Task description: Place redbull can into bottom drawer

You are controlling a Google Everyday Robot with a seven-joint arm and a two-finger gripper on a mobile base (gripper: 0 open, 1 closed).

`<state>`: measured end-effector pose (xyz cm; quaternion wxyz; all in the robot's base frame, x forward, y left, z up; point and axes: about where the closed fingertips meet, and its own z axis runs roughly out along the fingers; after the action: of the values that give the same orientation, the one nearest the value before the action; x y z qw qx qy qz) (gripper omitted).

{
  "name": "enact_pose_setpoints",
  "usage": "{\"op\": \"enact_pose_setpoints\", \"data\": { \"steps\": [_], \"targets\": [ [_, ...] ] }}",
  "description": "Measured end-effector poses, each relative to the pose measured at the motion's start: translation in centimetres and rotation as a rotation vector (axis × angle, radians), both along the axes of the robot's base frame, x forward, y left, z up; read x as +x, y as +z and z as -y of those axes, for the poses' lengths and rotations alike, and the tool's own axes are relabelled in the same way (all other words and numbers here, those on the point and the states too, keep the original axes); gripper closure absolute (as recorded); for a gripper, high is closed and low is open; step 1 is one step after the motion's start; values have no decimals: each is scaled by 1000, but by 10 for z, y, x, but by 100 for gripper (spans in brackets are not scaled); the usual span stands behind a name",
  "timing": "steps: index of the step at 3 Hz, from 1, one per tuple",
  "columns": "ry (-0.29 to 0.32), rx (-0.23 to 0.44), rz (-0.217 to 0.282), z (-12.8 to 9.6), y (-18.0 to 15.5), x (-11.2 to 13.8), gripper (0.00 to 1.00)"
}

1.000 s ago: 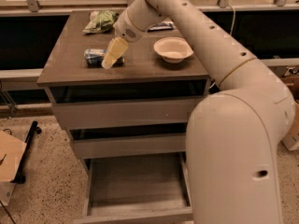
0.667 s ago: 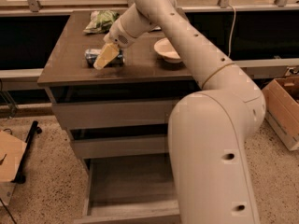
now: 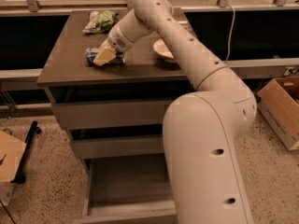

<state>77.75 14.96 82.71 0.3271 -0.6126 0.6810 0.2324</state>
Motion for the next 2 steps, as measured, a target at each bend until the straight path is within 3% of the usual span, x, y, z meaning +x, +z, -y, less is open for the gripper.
{"op": "enact_pose_setpoints", "data": {
  "steps": [1,2],
  "targets": [
    [-9,-5,-3,5,1,0,93],
    [-9,-5,-3,5,1,0,100]
  ]
}}
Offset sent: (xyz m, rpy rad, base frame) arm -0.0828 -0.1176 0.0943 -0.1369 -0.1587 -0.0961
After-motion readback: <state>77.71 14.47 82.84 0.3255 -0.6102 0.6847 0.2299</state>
